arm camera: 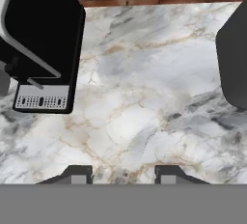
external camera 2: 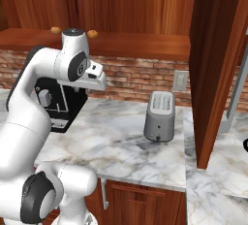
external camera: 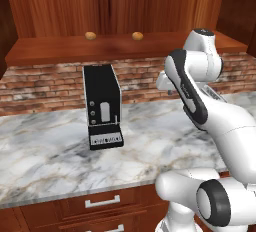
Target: Pick the tangerines from the cabinet and place them in one bowl. Pick the broccoli from the sink and place it in the other bowl.
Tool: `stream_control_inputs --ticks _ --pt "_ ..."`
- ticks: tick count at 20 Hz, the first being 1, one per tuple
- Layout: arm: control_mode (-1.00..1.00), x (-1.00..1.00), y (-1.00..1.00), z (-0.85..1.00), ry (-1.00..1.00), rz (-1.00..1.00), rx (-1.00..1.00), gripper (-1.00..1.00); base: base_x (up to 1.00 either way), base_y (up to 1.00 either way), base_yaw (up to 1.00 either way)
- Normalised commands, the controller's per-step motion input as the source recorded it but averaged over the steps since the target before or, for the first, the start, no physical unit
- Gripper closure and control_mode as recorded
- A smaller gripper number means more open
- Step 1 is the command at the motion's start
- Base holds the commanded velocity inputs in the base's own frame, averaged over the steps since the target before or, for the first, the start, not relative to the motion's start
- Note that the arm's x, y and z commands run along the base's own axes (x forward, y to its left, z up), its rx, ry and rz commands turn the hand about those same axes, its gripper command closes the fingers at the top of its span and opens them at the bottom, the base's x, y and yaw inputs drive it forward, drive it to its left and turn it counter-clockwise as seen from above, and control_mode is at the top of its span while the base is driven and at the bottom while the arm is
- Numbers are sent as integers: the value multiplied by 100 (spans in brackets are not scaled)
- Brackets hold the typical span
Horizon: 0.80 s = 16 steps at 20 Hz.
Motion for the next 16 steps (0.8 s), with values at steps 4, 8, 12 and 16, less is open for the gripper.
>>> stream_control_inputs --ticks 4,8,12,16 --pt "-100 -3 0 0 0 0 0 -100 0 0 0" --pt "-100 -9 13 0 -3 0 -1 -100 0 0 0" --pt "-100 -18 7 8 -17 0 -2 -100 0 0 0" --pt "-100 -9 2 23 -25 0 -2 -100 0 0 0"
